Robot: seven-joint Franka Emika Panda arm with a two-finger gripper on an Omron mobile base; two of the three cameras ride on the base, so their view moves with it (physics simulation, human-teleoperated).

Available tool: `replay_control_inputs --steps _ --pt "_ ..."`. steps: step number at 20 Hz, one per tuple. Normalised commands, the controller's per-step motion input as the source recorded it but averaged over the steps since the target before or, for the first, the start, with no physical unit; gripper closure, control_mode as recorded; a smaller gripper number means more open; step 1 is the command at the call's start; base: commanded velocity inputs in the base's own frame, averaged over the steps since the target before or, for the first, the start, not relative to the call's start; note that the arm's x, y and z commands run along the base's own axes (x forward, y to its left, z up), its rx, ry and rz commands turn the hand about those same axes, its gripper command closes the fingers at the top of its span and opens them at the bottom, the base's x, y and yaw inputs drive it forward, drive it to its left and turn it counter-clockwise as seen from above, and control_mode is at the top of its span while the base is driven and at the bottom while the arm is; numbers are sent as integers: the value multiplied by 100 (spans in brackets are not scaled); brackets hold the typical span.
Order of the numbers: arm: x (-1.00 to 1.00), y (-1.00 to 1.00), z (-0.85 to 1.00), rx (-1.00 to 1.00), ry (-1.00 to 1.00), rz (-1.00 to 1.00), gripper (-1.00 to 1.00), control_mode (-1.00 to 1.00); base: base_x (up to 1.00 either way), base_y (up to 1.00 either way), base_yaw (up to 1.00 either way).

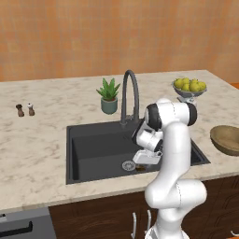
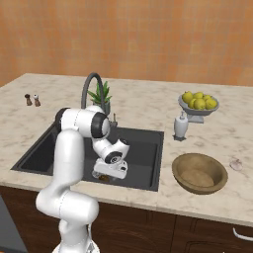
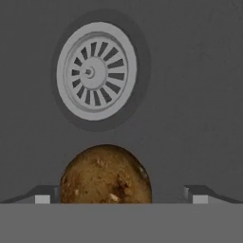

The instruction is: Pick the mushroom from the sink and place it in the bowl. Then pick the bowl and place it in the microwave. Then close the microwave door and press the start button.

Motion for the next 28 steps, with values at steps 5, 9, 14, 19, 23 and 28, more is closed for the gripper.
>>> replay_control_inputs --steps 5,9,14,19,23,28 --pt "-28 1 -17 0 0 0 -100 -100 0 0 0" --pt "0 19 -17 0 0 0 -100 -100 0 0 0" --pt "0 23 -20 0 0 1 100 -100 0 0 0" --pt "10 -1 -3 0 0 1 100 -100 0 0 0" --pt "26 -46 46 0 -3 0 100 -100 0 0 0" --pt "50 -83 80 0 -3 -2 100 -100 0 0 0"
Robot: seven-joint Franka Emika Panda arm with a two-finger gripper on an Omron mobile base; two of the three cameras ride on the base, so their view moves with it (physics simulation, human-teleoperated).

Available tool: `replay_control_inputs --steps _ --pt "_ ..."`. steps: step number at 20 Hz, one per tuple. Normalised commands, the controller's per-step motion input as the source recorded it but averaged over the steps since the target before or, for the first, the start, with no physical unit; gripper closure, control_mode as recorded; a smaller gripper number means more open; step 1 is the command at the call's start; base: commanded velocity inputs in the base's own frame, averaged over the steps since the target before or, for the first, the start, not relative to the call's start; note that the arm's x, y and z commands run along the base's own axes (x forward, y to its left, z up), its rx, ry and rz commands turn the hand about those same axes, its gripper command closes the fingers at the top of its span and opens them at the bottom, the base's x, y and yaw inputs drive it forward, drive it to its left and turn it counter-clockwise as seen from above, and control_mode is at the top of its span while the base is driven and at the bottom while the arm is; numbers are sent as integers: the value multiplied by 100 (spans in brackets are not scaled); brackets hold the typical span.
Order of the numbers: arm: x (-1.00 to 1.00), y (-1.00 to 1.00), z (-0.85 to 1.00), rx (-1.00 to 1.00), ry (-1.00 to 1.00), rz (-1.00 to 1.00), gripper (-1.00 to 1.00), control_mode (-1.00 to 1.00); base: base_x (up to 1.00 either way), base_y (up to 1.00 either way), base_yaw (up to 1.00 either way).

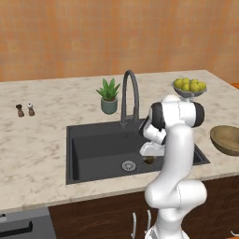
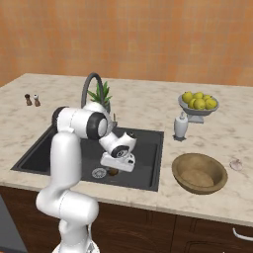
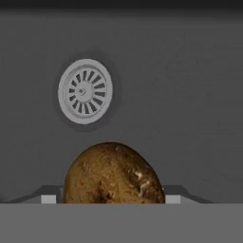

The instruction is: Pick the mushroom from the sink and place it in the bowl. Then pick the bowl and place it in the microwave. Then close the microwave door and press the start button.

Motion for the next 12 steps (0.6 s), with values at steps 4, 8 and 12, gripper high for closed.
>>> replay_control_inputs --steps 4,8,12 --pt "26 -83 99 0 -3 -5 100 -100 0 0 0" --pt "-44 -58 100 -2 -21 -3 100 -100 0 0 0" --pt "-61 -52 100 -6 -30 -6 100 -100 0 0 0"
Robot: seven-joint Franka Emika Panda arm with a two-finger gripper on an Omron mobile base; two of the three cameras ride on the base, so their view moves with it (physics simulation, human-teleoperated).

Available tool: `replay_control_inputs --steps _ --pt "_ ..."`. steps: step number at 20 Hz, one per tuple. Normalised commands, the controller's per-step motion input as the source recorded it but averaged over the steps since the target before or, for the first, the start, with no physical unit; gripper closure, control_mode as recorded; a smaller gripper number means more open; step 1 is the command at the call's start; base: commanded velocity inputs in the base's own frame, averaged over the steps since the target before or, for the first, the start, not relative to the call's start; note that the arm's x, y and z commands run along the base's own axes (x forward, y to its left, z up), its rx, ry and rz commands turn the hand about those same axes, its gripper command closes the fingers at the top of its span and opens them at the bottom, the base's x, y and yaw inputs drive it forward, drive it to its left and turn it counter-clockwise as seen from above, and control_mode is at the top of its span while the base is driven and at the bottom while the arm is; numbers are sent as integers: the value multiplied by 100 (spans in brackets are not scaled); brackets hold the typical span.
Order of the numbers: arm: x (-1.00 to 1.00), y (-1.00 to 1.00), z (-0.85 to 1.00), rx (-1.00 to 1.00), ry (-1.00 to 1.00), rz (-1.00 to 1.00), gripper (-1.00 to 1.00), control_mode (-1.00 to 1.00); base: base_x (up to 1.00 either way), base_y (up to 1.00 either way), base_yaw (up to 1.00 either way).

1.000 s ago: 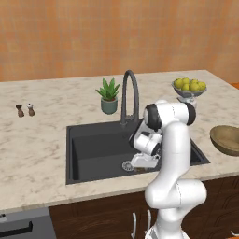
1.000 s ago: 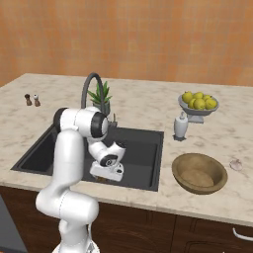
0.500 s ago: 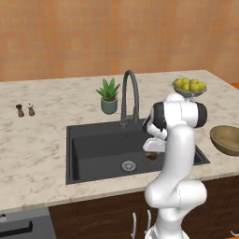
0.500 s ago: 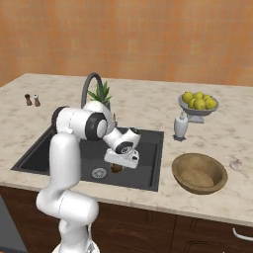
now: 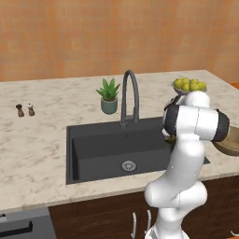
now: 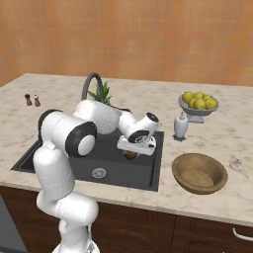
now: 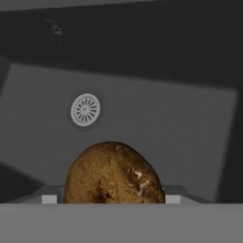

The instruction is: Pick the mushroom from the sink and place it in the bowl. Then pick the bowl and place it in the microwave. Then close the microwave door and press the start button.

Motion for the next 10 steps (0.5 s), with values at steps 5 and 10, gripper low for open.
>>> replay_control_inputs --steps 5,10 --pt "-39 -61 88 -12 -18 -16 100 -100 0 0 0" --pt "-21 -66 90 -15 -1 -26 100 -100 0 0 0"
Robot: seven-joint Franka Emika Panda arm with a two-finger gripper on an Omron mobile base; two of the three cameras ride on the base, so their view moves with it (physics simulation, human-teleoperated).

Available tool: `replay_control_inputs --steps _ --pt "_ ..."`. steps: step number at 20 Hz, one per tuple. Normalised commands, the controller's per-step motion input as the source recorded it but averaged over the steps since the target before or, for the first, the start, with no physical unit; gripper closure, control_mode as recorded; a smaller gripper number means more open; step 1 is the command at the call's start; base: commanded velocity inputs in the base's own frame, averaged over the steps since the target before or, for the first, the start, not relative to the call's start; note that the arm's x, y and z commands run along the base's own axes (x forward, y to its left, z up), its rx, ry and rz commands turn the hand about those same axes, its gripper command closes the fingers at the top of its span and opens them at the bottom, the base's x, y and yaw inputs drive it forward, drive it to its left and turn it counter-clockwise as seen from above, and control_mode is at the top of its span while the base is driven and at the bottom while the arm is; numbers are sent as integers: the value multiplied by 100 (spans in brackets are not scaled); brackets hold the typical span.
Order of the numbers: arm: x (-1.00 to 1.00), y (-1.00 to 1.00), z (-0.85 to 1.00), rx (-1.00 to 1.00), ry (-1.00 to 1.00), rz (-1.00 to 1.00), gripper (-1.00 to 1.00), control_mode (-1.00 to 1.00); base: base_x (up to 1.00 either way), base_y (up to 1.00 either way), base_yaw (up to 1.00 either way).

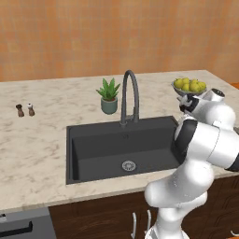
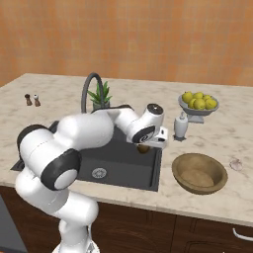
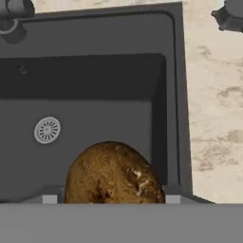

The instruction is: Pick the mushroom from the sink and place it in the bowl. Then pick the bowl and place it in the microwave. Then close the microwave door and press the start button.

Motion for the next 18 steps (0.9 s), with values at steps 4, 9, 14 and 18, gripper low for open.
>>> replay_control_inputs --steps 4,9,14,18 --pt "-12 -91 71 -10 -2 -25 100 -100 0 0 0" --pt "-9 -99 29 -1 -3 -24 100 -100 0 0 0" --pt "-12 -100 6 0 0 -25 100 -100 0 0 0" --pt "-17 -90 -11 3 0 -21 100 -100 0 0 0"
